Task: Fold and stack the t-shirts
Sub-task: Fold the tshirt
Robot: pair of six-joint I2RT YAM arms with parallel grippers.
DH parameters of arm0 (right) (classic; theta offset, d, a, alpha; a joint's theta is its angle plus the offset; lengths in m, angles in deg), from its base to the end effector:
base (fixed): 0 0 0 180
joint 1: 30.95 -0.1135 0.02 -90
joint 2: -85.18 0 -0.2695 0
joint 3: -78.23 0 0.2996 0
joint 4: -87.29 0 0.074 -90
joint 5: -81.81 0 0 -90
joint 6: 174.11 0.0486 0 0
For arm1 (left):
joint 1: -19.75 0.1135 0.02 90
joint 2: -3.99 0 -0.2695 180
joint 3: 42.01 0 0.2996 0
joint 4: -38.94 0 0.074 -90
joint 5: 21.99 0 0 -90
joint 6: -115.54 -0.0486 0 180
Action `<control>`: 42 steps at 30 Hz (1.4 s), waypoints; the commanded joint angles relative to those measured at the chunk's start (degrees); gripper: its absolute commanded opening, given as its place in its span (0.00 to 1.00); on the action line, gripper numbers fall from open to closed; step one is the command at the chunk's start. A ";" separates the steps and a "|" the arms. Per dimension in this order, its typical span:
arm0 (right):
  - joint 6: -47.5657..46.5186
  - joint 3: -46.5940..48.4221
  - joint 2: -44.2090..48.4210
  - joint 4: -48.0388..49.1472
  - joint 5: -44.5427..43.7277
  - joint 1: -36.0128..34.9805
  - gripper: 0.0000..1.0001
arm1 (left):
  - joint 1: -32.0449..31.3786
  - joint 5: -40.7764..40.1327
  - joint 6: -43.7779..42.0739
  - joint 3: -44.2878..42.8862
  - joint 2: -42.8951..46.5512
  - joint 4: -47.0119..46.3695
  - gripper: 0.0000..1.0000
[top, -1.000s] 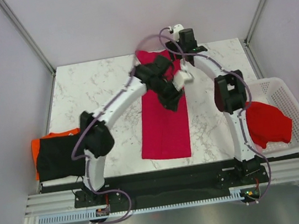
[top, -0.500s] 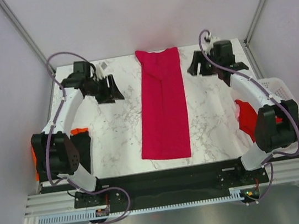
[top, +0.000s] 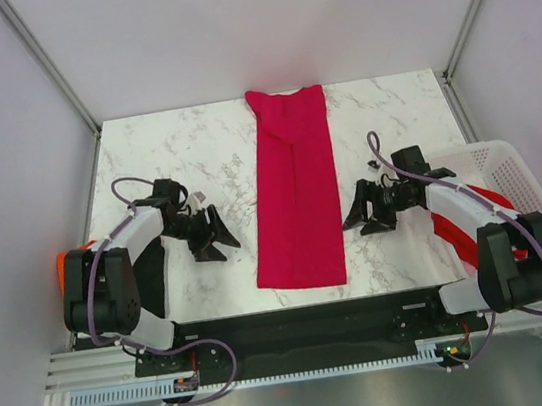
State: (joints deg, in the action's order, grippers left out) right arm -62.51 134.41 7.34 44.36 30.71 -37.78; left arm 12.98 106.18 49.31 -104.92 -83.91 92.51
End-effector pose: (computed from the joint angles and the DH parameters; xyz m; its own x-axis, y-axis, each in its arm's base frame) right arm 0.2840 0.0647 0.1654 -0.9664 0.1728 -0.1902 -0.0047 0.7282 0.6853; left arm 0.2983 -0.0657 0.1463 -0.9772 -0.2031 0.0626 -0.1961 0.7478 -0.6343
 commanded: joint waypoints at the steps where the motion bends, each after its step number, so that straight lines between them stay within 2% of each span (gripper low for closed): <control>1: -1.48 -3.31 -2.40 -3.43 5.14 -1.43 0.72 | 0.17 3.66 4.44 2.48 -0.25 -4.05 0.65; 9: 0.10 -3.66 -6.44 -5.10 -1.89 -6.79 0.73 | -3.33 4.54 6.37 5.74 -5.34 -7.74 0.64; 15: 2.12 -2.70 -10.66 -6.33 -5.93 -8.81 0.70 | -6.68 5.33 7.08 5.04 -9.39 -9.24 0.59; 25: 6.17 -3.31 -15.06 -4.05 -6.38 -12.68 0.65 | -13.01 6.39 6.03 3.19 -14.14 -8.71 0.56; 32: 7.31 -3.75 -16.90 -0.89 -4.27 -15.58 0.56 | -14.50 6.39 6.02 2.75 -15.72 -8.88 0.44; 34: 7.49 -3.58 -17.43 0.08 -3.57 -16.63 0.52 | -14.59 6.47 6.02 2.66 -15.99 -8.88 0.41; 35: 7.66 -3.58 -17.95 0.61 -3.30 -16.98 0.50 | -14.68 6.56 6.03 2.57 -15.99 -8.89 0.34; 37: 7.84 -3.66 -18.40 1.23 -3.04 -17.08 0.45 | -14.77 6.91 6.03 2.49 -16.34 -9.06 0.30; 38: 7.84 -3.66 -18.66 1.49 -3.04 -17.08 0.42 | -14.77 7.09 6.03 2.57 -16.34 -9.41 0.24; 40: 8.19 -3.58 -18.66 2.19 -2.34 -16.99 0.31 | -14.86 7.35 6.03 2.40 -16.34 -9.85 0.20; 41: 8.28 -3.58 -18.40 2.80 -2.42 -17.08 0.13 | -14.94 7.53 6.11 2.40 -16.43 -10.29 0.17; 42: 8.10 -3.14 -18.14 2.99 -2.94 -16.99 0.05 | -14.94 8.14 6.11 2.31 -16.34 -10.38 0.13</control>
State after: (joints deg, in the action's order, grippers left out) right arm -54.64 131.30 -10.56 43.24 30.29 -54.70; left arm -1.51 112.15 54.65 -101.55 -99.43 83.42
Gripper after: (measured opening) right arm 0.125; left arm 0.160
